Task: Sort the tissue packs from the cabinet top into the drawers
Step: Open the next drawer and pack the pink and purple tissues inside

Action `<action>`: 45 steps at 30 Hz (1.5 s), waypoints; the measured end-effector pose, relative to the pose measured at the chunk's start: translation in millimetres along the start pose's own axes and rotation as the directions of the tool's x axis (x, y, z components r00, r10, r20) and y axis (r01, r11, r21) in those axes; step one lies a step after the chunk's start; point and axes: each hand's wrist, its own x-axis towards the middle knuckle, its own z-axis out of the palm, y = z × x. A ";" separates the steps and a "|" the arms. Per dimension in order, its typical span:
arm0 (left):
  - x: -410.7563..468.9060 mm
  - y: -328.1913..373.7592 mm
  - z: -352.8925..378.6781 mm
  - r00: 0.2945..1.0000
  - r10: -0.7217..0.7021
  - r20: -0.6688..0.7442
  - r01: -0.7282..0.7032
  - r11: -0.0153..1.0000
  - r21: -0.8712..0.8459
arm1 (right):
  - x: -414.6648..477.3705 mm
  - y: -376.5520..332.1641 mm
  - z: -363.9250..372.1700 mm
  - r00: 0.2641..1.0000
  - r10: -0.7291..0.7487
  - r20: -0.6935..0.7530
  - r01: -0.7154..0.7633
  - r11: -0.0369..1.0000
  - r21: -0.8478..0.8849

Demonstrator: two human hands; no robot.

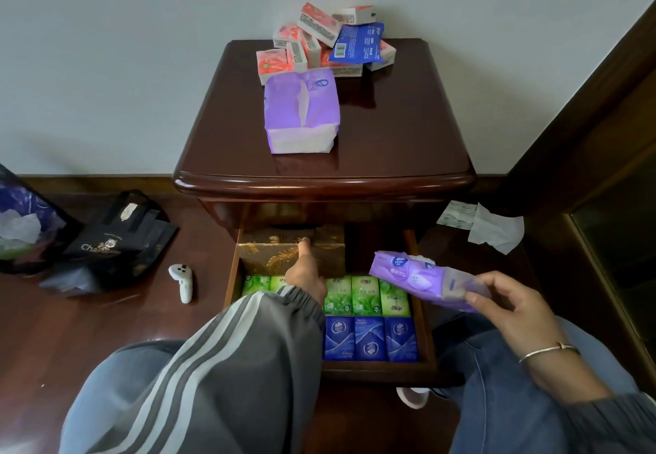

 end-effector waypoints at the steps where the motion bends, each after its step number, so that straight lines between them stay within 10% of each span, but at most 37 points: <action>1: 2.5 1.3 -1.0 1.000 0.018 0.003 -0.018 1.000 0.021 | 0.2 0.6 -0.2 1.000 0.002 0.002 -0.002 1.000 0.000; 12: 7.7 5.3 -4.3 0.941 0.205 -0.268 -0.048 0.868 0.494 | 1.6 0.5 -1.2 1.000 0.010 0.006 -0.010 1.000 0.007; 16: -10.6 -19.4 -13.7 0.803 0.565 0.187 -0.400 0.280 0.873 | 1.2 0.8 -0.8 1.000 0.008 -0.010 -0.008 1.000 0.004; 19: -7.4 -26.3 -17.1 0.660 0.532 0.530 -0.454 -0.280 0.846 | 0.6 -0.7 0.8 1.000 0.011 -0.014 -0.011 1.000 0.002; 23: 7.3 -17.7 -14.6 0.675 0.458 0.578 -0.309 -0.536 0.785 | 0.0 -3.8 1.7 0.999 0.034 -0.016 -0.034 0.999 0.015; 38: 27.9 -9.7 -51.5 0.590 0.424 0.687 -0.284 -0.688 0.668 | 5.5 -4.5 8.9 0.998 -0.058 -0.034 0.057 0.998 -0.027; 45: 14.8 -4.3 -54.3 0.677 0.364 0.640 -0.334 -0.622 0.708 | 9.2 -12.0 37.4 0.955 -0.292 0.043 0.293 0.918 -0.269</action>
